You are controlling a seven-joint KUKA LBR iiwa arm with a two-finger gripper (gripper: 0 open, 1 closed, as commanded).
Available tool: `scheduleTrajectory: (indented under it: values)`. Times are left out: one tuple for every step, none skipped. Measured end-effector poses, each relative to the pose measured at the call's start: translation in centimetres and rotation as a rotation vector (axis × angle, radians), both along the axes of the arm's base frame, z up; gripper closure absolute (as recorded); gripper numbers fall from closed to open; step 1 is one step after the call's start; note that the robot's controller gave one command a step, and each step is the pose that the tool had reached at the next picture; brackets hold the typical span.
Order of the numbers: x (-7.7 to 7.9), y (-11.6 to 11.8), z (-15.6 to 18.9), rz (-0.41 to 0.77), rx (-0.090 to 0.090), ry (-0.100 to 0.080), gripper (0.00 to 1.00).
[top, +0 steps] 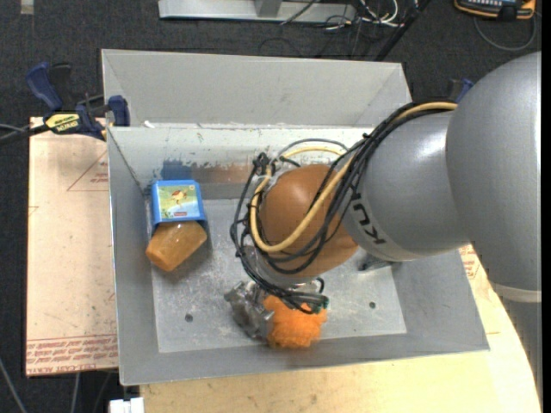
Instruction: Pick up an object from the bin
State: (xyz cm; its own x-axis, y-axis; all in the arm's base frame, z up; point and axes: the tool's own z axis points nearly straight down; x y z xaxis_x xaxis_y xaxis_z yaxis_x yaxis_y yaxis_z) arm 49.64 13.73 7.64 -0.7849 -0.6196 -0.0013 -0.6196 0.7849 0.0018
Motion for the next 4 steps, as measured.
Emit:
scheduleTrajectory:
  values:
    - [0.4, -2.6, -0.4, 0.198, 0.002, 0.0, 1.0]
    - [-0.7, -6.2, -0.6, 0.292, 0.002, -0.002, 1.0]
    - [-0.4, -7.0, -0.4, 0.342, 0.003, 0.0, 1.0]
    - [-0.3, -10.2, 3.0, 0.21, 0.005, 0.001, 1.0]
